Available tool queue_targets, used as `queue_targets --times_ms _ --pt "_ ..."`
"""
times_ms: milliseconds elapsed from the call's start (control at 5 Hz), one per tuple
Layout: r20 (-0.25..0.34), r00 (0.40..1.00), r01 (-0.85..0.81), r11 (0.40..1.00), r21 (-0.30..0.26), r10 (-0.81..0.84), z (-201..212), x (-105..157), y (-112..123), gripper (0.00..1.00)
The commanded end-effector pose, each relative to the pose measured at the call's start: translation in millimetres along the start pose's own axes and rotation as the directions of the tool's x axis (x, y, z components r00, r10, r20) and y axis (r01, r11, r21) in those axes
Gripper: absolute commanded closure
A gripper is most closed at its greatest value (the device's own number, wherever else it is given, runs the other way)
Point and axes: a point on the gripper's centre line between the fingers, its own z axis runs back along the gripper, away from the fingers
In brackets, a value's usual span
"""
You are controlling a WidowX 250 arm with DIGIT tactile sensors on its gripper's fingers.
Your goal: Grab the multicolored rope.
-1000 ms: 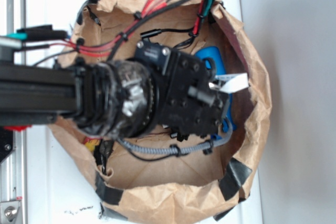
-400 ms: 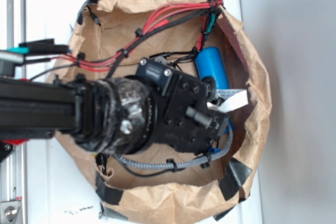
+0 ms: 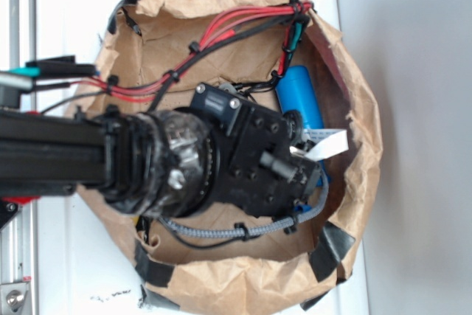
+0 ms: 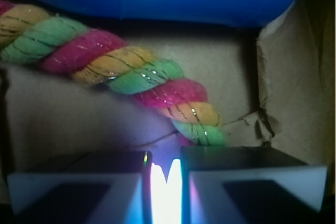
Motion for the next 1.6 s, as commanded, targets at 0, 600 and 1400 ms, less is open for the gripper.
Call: queue_targets --times_ms 0,600,1400 --pt "0.026 0.999 -0.029 1.000 -0.012 0.030 6.6 7.5 6.6 0.00" --pt "0.005 1.000 -0.022 0.937 -0.349 0.025 32.4 22.3 68.0 0.00" --pt "0.141 0.989 0.094 0.950 -0.298 -0.054 -0.6 -14.8 37.4 0.00"
